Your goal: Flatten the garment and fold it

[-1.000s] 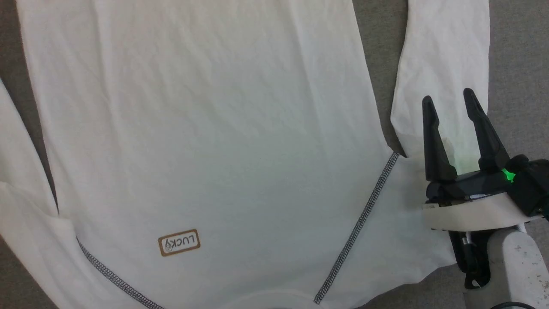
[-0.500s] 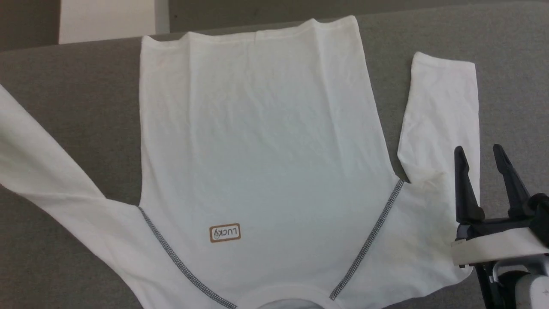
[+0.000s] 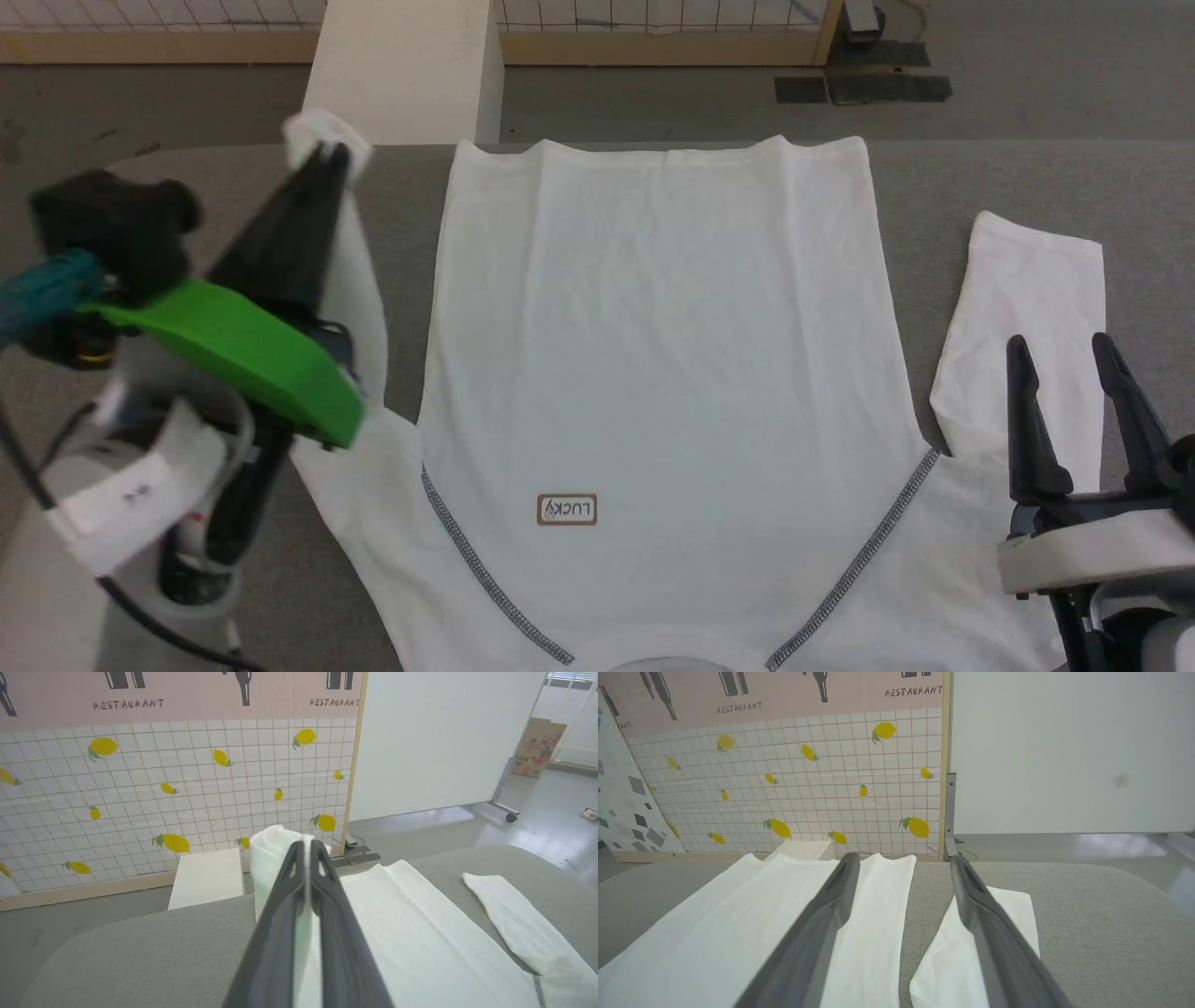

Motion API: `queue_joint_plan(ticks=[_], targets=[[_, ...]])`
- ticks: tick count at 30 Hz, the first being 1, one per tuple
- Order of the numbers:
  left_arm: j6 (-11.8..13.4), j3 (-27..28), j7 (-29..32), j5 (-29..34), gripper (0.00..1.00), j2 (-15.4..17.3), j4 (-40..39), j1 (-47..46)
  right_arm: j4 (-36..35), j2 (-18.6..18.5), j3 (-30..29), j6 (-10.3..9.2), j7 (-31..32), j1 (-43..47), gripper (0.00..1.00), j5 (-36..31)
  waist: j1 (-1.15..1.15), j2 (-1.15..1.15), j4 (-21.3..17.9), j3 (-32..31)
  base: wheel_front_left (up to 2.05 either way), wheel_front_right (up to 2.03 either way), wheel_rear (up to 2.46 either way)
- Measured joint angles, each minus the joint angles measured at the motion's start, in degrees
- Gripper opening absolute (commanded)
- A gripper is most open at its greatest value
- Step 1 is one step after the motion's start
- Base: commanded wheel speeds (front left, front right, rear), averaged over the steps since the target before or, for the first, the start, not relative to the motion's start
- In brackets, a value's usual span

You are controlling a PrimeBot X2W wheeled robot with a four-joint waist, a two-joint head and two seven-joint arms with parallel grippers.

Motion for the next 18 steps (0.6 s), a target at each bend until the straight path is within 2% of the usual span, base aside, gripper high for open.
queue_joint_plan(ticks=[1,5,10,13,18], targets=[[0.0,-4.7,0.1,0.5,0.00,-3.4,0.2,0.0,-0.1,0.0,0.3,0.00,0.3,0.0,1.00,0.0,0.00,0.00,0.5,-0.6,0.00,0.00,0.00],[-0.1,-13.4,0.1,2.9,0.00,-9.3,2.6,0.0,-0.2,0.0,0.7,0.00,0.3,0.0,1.00,0.0,0.00,0.00,0.8,-1.0,0.00,0.00,0.00],[-2.3,-23.9,-0.8,5.0,0.00,-15.9,11.6,0.0,-0.3,0.0,1.2,0.00,0.4,0.0,1.00,0.1,0.00,0.00,0.3,0.1,0.00,0.00,0.00],[-4.1,-28.8,-1.0,6.1,0.00,-18.7,18.5,-0.1,-0.1,0.0,1.6,0.00,0.3,0.0,1.00,0.1,0.00,0.00,-0.2,0.7,0.00,0.00,0.00],[-6.7,-35.1,-1.6,7.1,0.00,-20.9,29.9,-0.7,0.5,0.0,2.0,0.00,0.3,-0.1,1.00,0.5,0.00,0.00,-1.4,1.5,0.00,0.00,0.00]])
